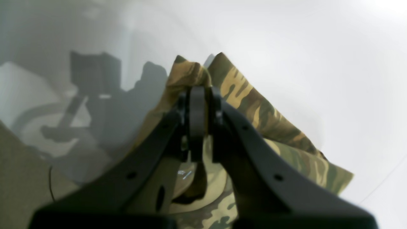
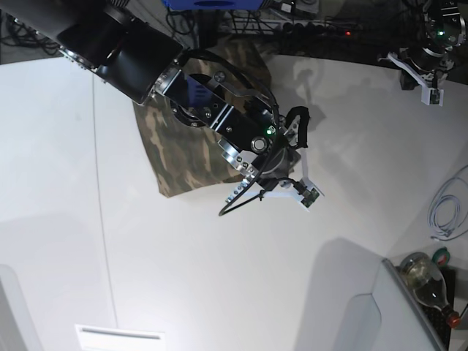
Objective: Layout the t-shirt on the table in an organized manner, then fold the t-shirt properly
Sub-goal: 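Press and smooth the folded bundle with the right gripper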
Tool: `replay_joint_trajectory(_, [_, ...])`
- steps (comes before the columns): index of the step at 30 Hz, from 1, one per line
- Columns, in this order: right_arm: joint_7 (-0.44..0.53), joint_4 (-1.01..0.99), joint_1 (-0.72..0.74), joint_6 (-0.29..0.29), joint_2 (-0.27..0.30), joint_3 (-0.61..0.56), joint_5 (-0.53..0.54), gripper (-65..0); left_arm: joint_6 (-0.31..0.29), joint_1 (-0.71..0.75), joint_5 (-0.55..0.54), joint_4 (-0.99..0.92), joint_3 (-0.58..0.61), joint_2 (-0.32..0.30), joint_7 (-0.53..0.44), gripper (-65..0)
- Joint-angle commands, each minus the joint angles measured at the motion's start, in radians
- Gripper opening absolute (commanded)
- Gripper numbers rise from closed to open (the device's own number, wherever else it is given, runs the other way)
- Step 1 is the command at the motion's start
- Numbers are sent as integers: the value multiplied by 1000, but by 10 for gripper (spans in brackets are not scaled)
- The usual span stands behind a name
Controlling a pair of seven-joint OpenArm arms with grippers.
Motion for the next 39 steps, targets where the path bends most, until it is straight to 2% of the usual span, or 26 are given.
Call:
replay_joint_trajectory(1, [15,16,24,-5,-16,3,-9,-650,2,7,-3,12,-10,-16,-16,-650])
replay_joint_trajectory(10, [7,30,43,-10,-16,3,-11,-650,2,5,-3,19,1,-14,-16,-650])
replay_joint_trajectory(14, [13,29,58,-11,-16,9,-12,-650,2,-47,-3,19,1,38,-16,-650])
replay_joint_trajectory(16, [21,1,66,-11,-17,61,-12,-650,2,-73,-3,23,17,62,-16,-650])
replay_joint_trajectory(21, [118,-131,83,-4,-19,100,-11,-650,2,-90,-3,94,109,75,-13,-650])
replay_joint_trajectory(24, [135,-160,78,-4,-19,100,-11,-650,2,-93,-3,101,113,76,-10,-650])
replay_joint_trajectory(30, [233,-206,60,-4,-19,104,-7,-630,2,-93,-3,98,102,67,-8,-650])
replay_joint_trajectory(32, [245,-209,57,-4,-20,106,-6,-560,2,-93,-3,97,101,65,-8,-650])
replay_joint_trajectory(37, [244,-155,40,-4,-22,97,-6,-233,2,-93,-3,97,101,65,-8,-650])
replay_joint_trajectory(38, [241,-115,28,-4,-17,97,-7,-189,2,-93,-3,97,101,65,-8,-650])
replay_joint_trajectory(39, [233,-51,6,-4,-7,95,-11,-173,2,-93,-3,97,101,65,-11,-650])
